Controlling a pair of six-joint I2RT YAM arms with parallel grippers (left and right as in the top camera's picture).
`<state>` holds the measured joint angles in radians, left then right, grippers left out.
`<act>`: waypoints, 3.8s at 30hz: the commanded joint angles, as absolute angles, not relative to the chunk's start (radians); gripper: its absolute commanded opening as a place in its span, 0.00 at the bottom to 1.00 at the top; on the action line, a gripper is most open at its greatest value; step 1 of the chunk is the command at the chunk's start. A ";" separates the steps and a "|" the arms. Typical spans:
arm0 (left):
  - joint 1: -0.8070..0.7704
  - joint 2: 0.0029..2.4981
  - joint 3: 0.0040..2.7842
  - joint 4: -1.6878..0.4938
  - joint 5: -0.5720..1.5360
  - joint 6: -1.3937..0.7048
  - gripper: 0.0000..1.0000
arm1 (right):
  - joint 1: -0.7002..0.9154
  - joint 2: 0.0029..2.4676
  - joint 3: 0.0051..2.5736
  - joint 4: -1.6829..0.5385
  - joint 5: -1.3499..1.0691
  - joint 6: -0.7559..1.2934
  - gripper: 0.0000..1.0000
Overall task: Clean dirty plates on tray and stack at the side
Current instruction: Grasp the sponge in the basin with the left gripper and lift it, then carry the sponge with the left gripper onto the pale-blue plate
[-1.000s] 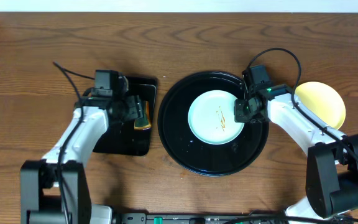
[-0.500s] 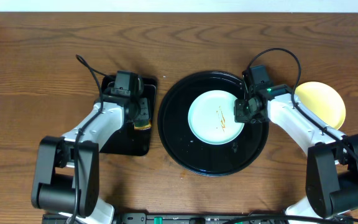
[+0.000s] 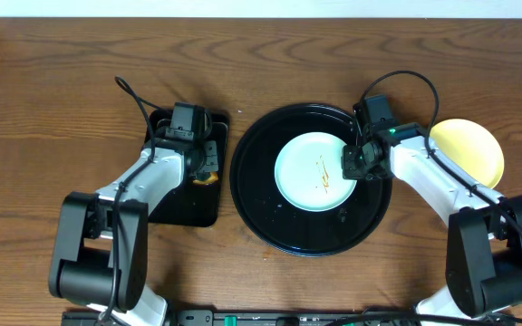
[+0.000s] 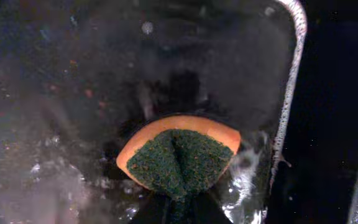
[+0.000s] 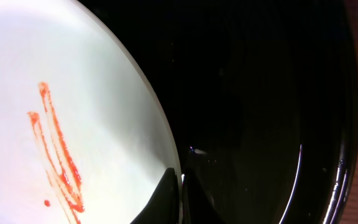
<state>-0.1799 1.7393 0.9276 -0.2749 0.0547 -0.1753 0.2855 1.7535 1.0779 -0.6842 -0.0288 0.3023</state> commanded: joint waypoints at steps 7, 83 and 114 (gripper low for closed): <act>-0.180 1.646 0.929 -0.329 0.025 -0.132 0.66 | 0.289 1.756 1.070 -0.688 -0.005 0.279 0.01; -0.180 1.223 0.896 -0.163 0.006 -0.143 0.08 | 0.289 1.756 1.070 -0.689 -0.004 0.272 0.01; -0.192 1.622 0.896 -0.335 0.150 -0.322 0.08 | 0.289 1.756 1.070 -0.689 -0.004 0.272 0.01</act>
<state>-0.1818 1.6142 0.8967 -0.3214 0.1287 -0.2852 0.2855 1.7535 1.0779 -0.6868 -0.0257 0.2871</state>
